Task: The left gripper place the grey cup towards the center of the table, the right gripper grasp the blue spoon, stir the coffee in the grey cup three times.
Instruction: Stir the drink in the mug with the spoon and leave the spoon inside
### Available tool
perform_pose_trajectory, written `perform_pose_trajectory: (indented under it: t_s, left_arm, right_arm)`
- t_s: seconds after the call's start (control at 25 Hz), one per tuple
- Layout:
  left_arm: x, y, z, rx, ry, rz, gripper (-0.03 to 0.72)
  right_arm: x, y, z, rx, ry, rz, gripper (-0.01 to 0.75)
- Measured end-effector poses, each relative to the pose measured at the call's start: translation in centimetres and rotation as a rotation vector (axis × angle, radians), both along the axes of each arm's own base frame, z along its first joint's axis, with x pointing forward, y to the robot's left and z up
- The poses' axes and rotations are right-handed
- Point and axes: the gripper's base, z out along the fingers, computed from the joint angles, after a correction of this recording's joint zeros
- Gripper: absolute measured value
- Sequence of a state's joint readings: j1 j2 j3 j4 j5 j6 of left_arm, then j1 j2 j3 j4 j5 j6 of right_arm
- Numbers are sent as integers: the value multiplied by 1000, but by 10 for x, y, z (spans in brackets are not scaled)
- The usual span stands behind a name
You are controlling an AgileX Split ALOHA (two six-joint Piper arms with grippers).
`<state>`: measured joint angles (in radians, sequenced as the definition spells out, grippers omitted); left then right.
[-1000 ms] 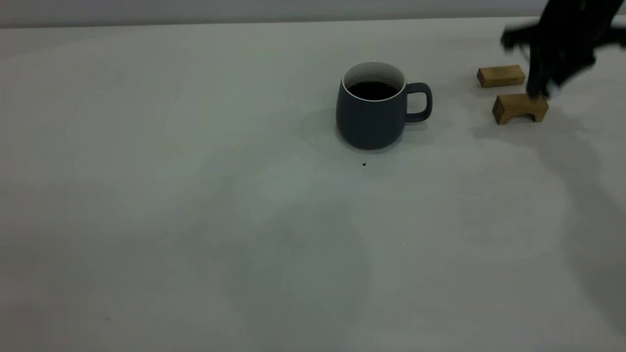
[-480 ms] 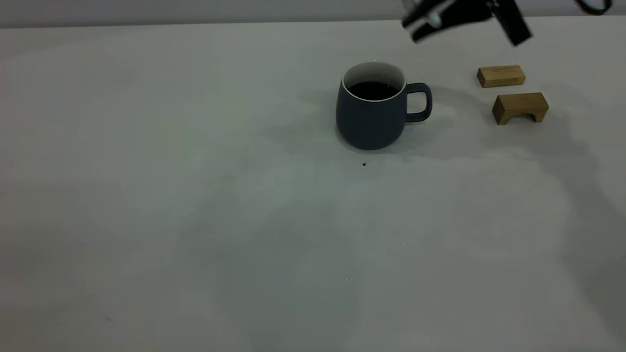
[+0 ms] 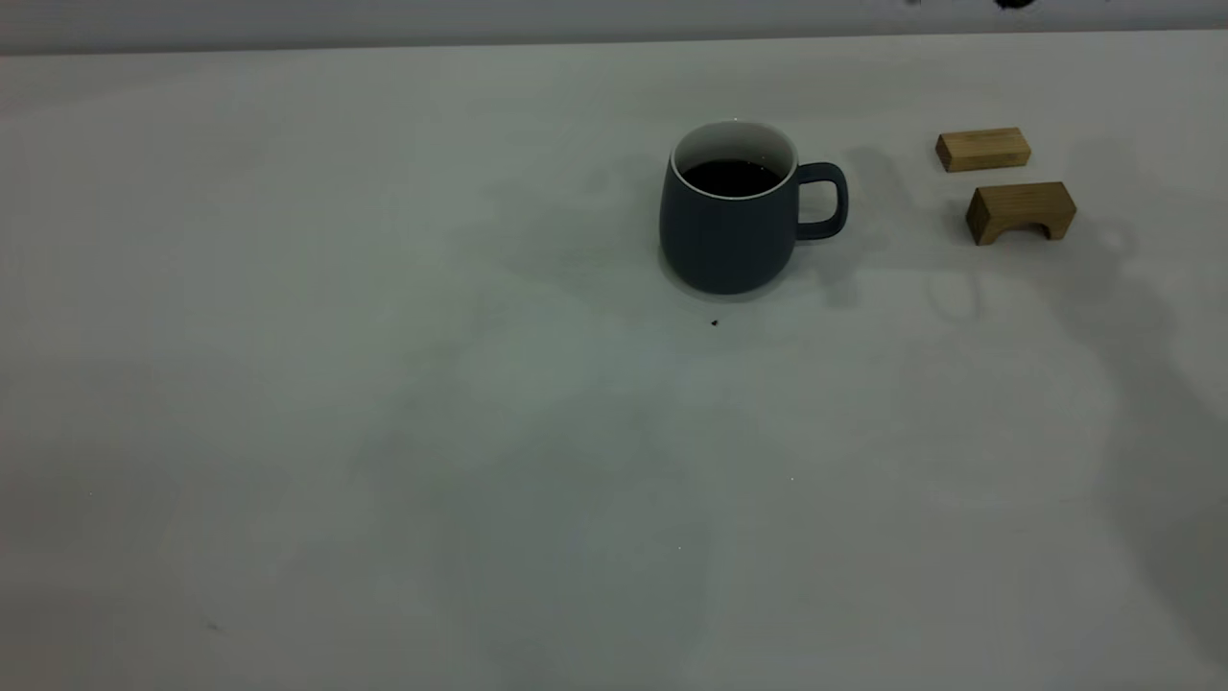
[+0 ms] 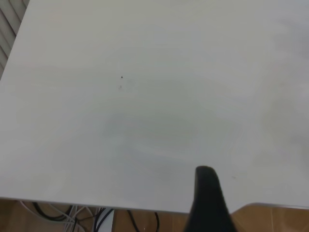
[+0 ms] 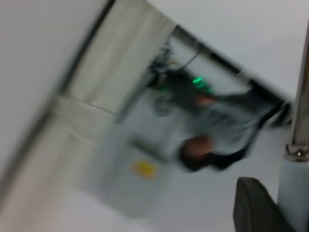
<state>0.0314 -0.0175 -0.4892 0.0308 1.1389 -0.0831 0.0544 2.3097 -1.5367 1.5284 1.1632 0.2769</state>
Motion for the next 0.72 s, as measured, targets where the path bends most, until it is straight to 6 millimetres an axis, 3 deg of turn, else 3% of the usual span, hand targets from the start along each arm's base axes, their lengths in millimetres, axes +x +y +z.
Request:
perform_pose_trajectory:
  t_s: [0.12, 0.32, 0.72]
  left_arm:
    - [0, 0, 0, 0, 0, 0, 585]
    - [0, 0, 0, 0, 0, 0, 585]
    - [0, 0, 0, -1, 0, 1, 585]
  right_arm:
    - [1, 4, 2, 82, 230, -77, 114]
    - [1, 10, -4, 153, 456, -136, 114]
    - [2, 11, -92, 205, 577, -212, 114]
